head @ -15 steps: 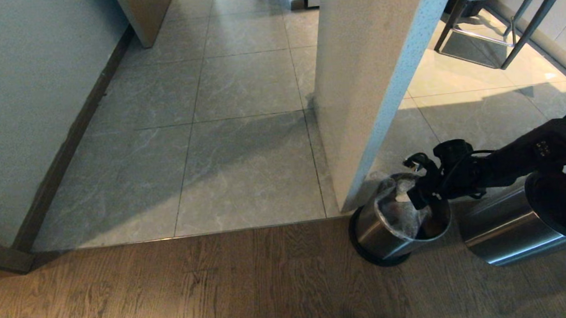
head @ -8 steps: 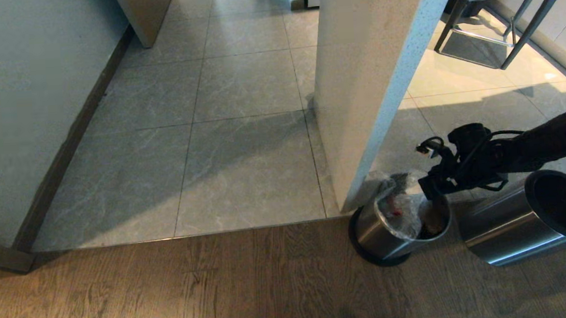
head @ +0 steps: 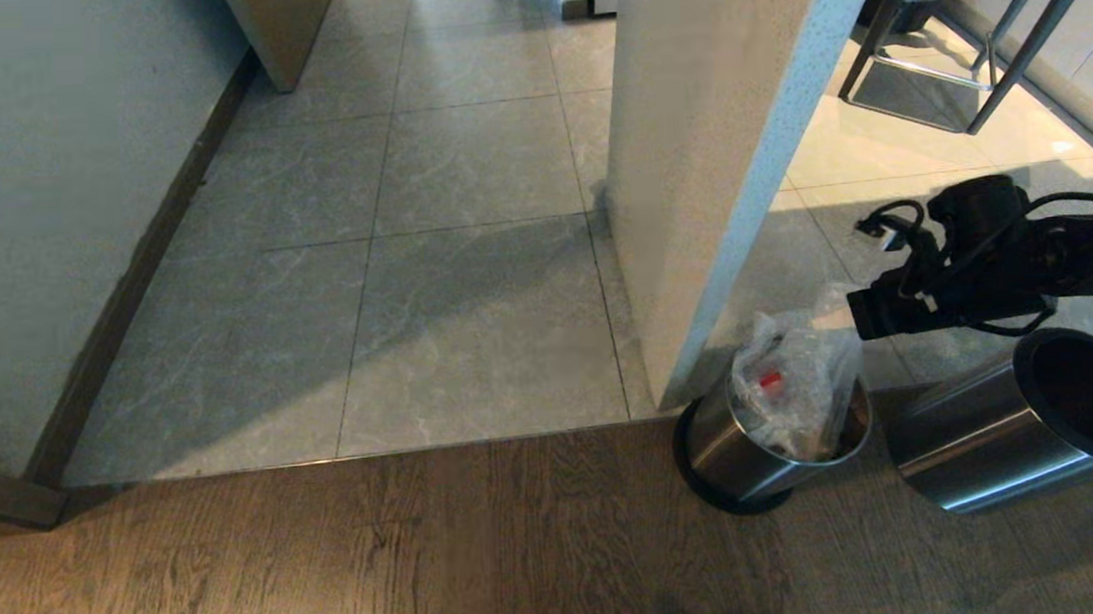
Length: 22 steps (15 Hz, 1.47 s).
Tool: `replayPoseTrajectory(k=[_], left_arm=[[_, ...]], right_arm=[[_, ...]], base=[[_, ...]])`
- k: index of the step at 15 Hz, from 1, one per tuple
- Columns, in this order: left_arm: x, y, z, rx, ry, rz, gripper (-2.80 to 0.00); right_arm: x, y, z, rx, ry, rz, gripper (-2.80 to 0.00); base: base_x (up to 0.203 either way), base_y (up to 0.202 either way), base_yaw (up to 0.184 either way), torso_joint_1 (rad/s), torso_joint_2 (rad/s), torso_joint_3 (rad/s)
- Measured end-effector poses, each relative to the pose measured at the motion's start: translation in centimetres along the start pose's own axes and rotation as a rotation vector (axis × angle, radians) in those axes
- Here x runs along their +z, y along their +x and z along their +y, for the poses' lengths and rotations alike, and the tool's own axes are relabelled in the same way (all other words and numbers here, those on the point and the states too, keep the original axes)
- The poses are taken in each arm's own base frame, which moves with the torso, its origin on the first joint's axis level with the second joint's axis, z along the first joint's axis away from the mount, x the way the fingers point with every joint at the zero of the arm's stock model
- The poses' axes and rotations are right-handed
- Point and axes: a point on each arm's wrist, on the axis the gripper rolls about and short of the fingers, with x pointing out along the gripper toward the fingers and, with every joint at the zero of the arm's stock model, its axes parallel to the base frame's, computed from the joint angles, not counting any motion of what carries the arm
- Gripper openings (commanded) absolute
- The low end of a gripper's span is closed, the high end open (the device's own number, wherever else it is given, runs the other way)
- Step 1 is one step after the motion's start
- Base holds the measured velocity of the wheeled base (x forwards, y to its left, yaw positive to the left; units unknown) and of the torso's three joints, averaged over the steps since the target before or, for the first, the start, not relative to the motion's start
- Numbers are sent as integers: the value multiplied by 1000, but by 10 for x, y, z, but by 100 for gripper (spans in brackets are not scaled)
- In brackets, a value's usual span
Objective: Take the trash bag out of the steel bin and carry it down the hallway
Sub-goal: Pick up the trash bag, then put the trash bag at the door
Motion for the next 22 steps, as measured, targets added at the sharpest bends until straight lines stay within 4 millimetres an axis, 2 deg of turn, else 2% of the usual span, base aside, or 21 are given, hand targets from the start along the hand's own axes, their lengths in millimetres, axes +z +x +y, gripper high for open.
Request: replayPoseTrajectory(k=[8,13,18,21,22], left_arm=[[0,0,0,0,0,0,-280],[0,0,0,0,0,0,-280],[0,0,0,0,0,0,-280],[0,0,0,0,0,0,-280],[0,0,0,0,0,0,-280]], right_arm=[[35,-99,53,-37,26,-205,-280],[43,-155,83,-66,-23,-311,-280],[11,-207,120,-133,-15,-322,-280],[-23,-238,146,-193,32,-347,-280],[-39,-245,155,-203,50,-352,-280]], base=[[0,0,0,0,0,0],[0,0,0,0,0,0],[0,0,0,0,0,0],[0,0,0,0,0,0],[0,0,0,0,0,0]])
